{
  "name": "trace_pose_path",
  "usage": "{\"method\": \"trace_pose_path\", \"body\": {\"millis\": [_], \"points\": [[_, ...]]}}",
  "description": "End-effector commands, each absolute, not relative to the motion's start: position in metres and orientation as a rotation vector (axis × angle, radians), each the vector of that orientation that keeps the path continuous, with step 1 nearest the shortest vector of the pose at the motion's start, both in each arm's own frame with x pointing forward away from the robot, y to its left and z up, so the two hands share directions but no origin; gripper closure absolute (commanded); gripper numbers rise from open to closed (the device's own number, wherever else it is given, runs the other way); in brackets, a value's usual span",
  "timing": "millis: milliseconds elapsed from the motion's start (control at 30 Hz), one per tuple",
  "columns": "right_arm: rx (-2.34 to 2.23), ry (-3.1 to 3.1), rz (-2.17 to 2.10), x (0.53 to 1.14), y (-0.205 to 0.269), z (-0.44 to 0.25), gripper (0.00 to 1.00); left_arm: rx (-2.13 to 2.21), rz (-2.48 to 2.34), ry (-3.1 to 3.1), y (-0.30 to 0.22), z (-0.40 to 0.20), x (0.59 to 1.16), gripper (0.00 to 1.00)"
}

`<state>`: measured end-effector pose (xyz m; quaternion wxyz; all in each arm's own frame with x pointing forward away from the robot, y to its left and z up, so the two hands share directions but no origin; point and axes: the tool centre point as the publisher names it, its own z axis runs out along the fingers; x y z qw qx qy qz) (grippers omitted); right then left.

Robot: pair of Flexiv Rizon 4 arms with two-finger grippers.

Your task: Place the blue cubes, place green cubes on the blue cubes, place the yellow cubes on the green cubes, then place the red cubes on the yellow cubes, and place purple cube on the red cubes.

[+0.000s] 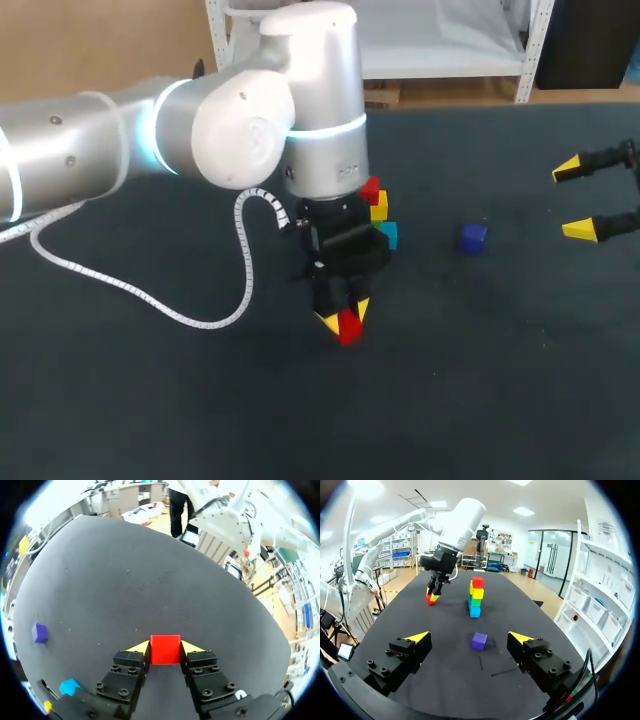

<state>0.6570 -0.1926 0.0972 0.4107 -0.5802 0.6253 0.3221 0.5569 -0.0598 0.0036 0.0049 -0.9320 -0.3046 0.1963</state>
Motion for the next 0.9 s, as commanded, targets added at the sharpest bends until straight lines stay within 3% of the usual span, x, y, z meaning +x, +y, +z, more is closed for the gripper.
{"method": "trace_pose_path", "body": {"millis": [33, 433, 900], "points": [[-1.46, 1.573, 0.81, 0.657, -0.192, 0.097, 0.0, -2.937, 0.6, -1.123, -0.045, 0.015, 0.556, 1.0], [-1.46, 1.573, 0.81, 0.657, -0.192, 0.097, 0.0, -2.61, 0.589, -2.085, -0.008, 0.079, 0.568, 1.0], [-1.46, 1.573, 0.81, 0.657, -0.192, 0.097, 0.0, -2.332, 0.457, -2.45, 0.02, 0.13, 0.607, 1.0]]}}
